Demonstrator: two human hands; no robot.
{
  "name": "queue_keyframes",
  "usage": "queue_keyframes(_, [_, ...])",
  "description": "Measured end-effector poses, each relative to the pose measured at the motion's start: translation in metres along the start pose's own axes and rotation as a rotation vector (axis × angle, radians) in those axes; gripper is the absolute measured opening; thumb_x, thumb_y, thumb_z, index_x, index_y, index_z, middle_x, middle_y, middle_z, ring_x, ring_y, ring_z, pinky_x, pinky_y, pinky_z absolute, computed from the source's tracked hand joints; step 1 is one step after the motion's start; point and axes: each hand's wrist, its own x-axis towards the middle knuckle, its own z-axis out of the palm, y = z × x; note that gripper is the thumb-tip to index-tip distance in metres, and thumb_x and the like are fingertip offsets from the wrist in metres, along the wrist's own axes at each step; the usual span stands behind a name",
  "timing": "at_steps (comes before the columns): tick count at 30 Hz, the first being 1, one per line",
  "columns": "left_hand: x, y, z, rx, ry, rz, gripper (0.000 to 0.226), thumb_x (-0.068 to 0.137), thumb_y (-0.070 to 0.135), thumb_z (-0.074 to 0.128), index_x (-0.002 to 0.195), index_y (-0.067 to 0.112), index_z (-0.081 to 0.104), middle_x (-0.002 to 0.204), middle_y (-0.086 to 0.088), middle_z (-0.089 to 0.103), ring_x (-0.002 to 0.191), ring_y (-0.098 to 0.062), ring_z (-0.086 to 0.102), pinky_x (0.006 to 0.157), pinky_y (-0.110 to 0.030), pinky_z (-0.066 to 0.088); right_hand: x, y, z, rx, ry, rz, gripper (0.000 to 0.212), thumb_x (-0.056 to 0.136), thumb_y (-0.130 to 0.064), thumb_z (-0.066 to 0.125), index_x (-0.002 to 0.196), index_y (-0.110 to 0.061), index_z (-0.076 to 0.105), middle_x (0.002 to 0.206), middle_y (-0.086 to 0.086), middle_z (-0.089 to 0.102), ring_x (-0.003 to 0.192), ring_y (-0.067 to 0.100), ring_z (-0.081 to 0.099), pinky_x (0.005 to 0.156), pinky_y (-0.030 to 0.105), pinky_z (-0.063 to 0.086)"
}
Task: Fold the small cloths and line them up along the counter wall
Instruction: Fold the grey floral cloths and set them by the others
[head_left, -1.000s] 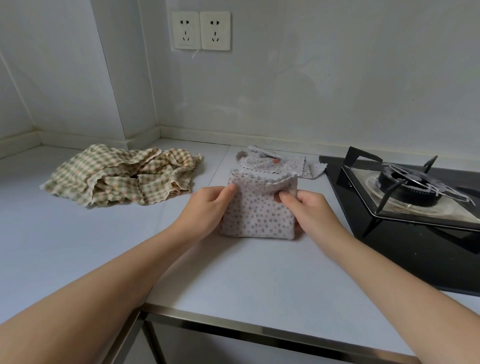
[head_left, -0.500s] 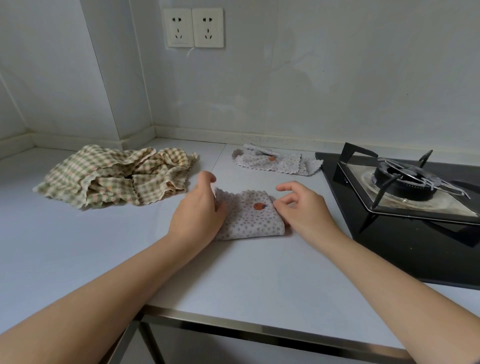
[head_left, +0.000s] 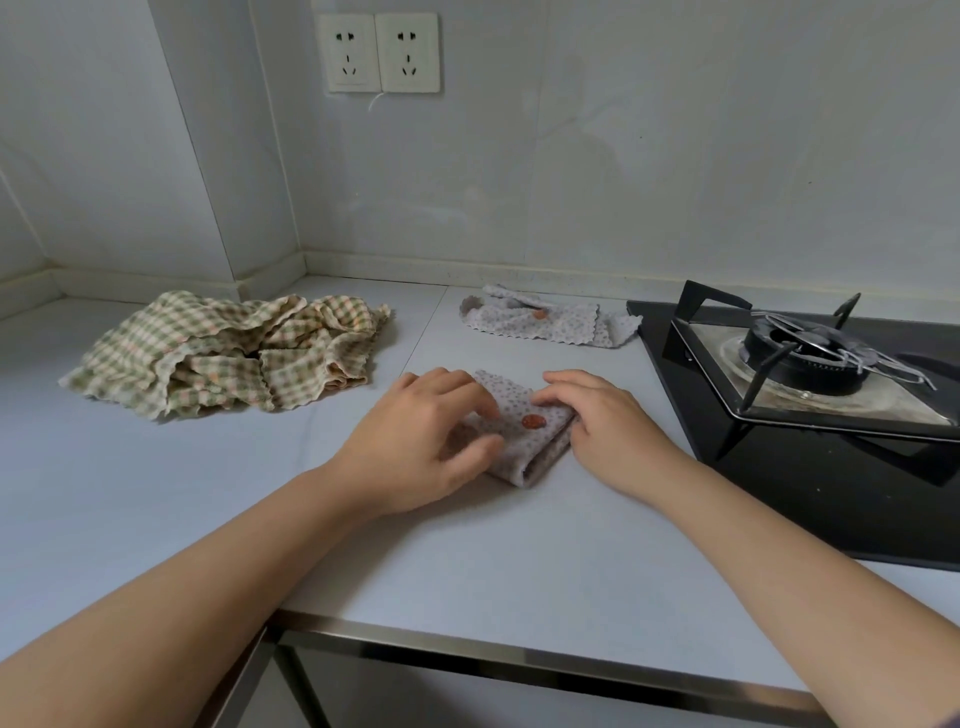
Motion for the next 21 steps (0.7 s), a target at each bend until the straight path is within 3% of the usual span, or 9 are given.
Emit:
queue_keyframes(1, [0.0, 0.004, 0.002, 0.032, -0.037, 0.032, 0.032, 0.083, 0.045, 0.045, 0.099, 0.023, 0.061, 0.095, 0.008, 0.06, 0.09, -0.012, 0.053, 0.075, -0.03, 0.038, 0.001, 0.001, 0.0, 0.0, 0.008, -0.013, 0.058, 0.075, 0.013, 0.042, 0.115, -0.02, 0.066, 0.139, -0.002, 0.05, 0.13, 0.016, 0.043, 0.111, 0.033, 0.029])
queue_keyframes(5, [-0.001, 0.0, 0.006, 0.116, -0.111, 0.072, 0.037, 0.069, 0.026, 0.035, 0.096, 0.021, 0.061, 0.093, 0.006, 0.06, 0.087, -0.019, 0.057, 0.071, -0.032, 0.04, 0.001, 0.005, -0.006, -0.005, 0.042, -0.042, 0.043, 0.073, 0.014, 0.044, 0.093, -0.014, 0.071, 0.126, 0.0, 0.061, 0.114, 0.017, 0.056, 0.097, 0.024, 0.036])
queue_keyframes(8, [-0.001, 0.002, -0.001, 0.07, -0.027, 0.001, 0.03, 0.08, 0.042, 0.042, 0.093, 0.021, 0.059, 0.09, 0.006, 0.06, 0.085, -0.018, 0.055, 0.072, -0.033, 0.041, 0.001, 0.006, -0.009, 0.055, 0.073, -0.05, 0.04, 0.074, 0.014, 0.042, 0.083, -0.014, 0.069, 0.115, 0.0, 0.065, 0.102, 0.018, 0.06, 0.083, 0.022, 0.038])
queue_keyframes(10, [0.0, 0.008, 0.001, 0.122, -0.05, 0.009, 0.034, 0.08, 0.049, 0.045, 0.095, 0.022, 0.058, 0.091, 0.005, 0.06, 0.085, -0.018, 0.056, 0.07, -0.033, 0.043, 0.001, 0.008, -0.01, 0.079, 0.047, -0.065, 0.041, 0.075, 0.01, 0.043, 0.089, -0.019, 0.067, 0.11, -0.003, 0.065, 0.099, 0.018, 0.06, 0.084, 0.028, 0.044])
queue_keyframes(14, [-0.001, 0.004, 0.004, 0.14, -0.079, -0.02, 0.036, 0.069, 0.024, 0.032, 0.091, 0.018, 0.059, 0.089, 0.002, 0.061, 0.082, -0.024, 0.059, 0.064, -0.033, 0.046, -0.002, 0.01, -0.011, 0.026, -0.09, -0.109, 0.044, 0.077, 0.001, 0.052, 0.113, -0.021, 0.065, 0.114, -0.006, 0.063, 0.104, 0.016, 0.058, 0.096, 0.033, 0.043])
queue_keyframes(17, [-0.001, 0.002, -0.001, 0.113, -0.046, -0.06, 0.032, 0.076, 0.029, 0.034, 0.093, 0.017, 0.059, 0.091, 0.002, 0.062, 0.085, -0.024, 0.057, 0.067, -0.034, 0.045, -0.002, 0.01, -0.011, 0.032, -0.05, -0.124, 0.033, 0.08, -0.003, 0.058, 0.107, -0.019, 0.068, 0.106, -0.004, 0.064, 0.1, 0.018, 0.059, 0.092, 0.035, 0.045])
queue_keyframes(19, [-0.001, 0.005, 0.002, 0.134, -0.08, -0.053, 0.033, 0.08, 0.041, 0.041, 0.097, 0.02, 0.058, 0.093, 0.003, 0.061, 0.088, -0.022, 0.057, 0.069, -0.034, 0.048, 0.0, 0.011, -0.01, 0.043, -0.001, -0.159, 0.024, 0.081, -0.008, 0.061, 0.1, -0.019, 0.07, 0.101, -0.006, 0.064, 0.098, 0.016, 0.059, 0.09, 0.038, 0.046])
queue_keyframes(21, [-0.002, 0.005, 0.007, 0.143, -0.129, -0.05, 0.036, 0.076, 0.04, 0.042, 0.102, 0.021, 0.058, 0.097, 0.003, 0.061, 0.092, -0.022, 0.058, 0.07, -0.036, 0.051, 0.0, 0.011, -0.009, 0.062, 0.005, -0.178, 0.018, 0.082, -0.012, 0.064, 0.098, -0.02, 0.071, 0.101, -0.007, 0.064, 0.099, 0.014, 0.058, 0.091, 0.039, 0.046])
